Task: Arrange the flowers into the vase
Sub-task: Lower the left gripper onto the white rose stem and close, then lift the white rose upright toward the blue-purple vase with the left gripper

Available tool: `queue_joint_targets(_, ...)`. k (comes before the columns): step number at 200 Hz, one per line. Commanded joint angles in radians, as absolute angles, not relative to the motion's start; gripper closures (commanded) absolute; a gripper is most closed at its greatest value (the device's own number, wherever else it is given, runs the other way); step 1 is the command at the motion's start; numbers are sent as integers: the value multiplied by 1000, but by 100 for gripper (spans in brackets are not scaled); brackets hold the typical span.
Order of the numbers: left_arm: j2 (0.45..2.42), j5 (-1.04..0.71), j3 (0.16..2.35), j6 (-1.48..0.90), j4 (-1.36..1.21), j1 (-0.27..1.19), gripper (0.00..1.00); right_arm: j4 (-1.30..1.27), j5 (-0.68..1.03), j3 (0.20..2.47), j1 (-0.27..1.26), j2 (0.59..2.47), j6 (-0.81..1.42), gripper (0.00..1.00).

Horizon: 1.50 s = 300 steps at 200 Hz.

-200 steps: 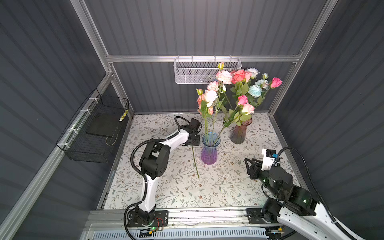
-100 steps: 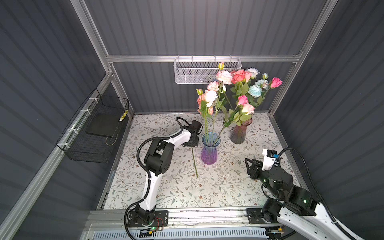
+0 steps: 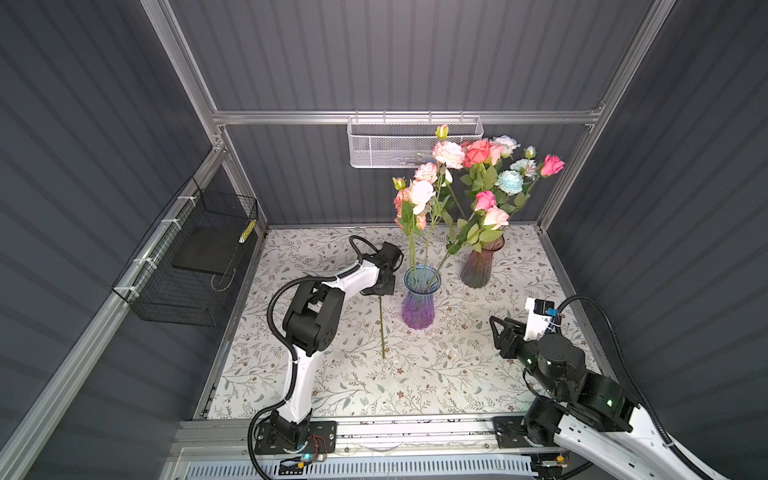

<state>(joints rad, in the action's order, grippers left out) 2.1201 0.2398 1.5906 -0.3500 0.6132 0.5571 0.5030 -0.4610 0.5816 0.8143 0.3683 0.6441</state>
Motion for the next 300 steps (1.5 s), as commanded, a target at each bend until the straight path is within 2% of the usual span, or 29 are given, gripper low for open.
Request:
queue_joint_targets(1, 2051, 242, 1570, -343, 624, 557, 99, 502, -483, 600, 811, 372, 643, 51)
queue_joint_targets(24, 2010, 241, 1534, -344, 623, 556, 98, 498, -478, 600, 812, 383, 644, 51)
queue_joint_targets(42, 1984, 204, 1508, -345, 621, 556, 78, 496, -473, 602, 813, 395, 645, 51)
queue_joint_targets(58, 1972, 170, 1499, -351, 646, 561, 69, 490, -471, 603, 812, 401, 640, 50)
queue_joint_targets(98, 1830, 160, 1315, -391, 682, 603, 59, 491, -470, 609, 812, 409, 632, 50)
queue_joint_targets(133, 1686, 125, 1146, -475, 707, 721, 52, 464, -477, 607, 811, 431, 609, 49)
queue_joint_targets(169, 1557, 47, 1015, -581, 639, 754, 49, 423, -451, 618, 811, 490, 593, 48)
queue_joint_targets(230, 1578, 40, 968, -644, 615, 825, 49, 414, -432, 622, 812, 520, 600, 48)
queue_joint_targets(300, 1636, 168, 957, -749, 665, 928, 50, 426, -434, 611, 812, 501, 607, 47)
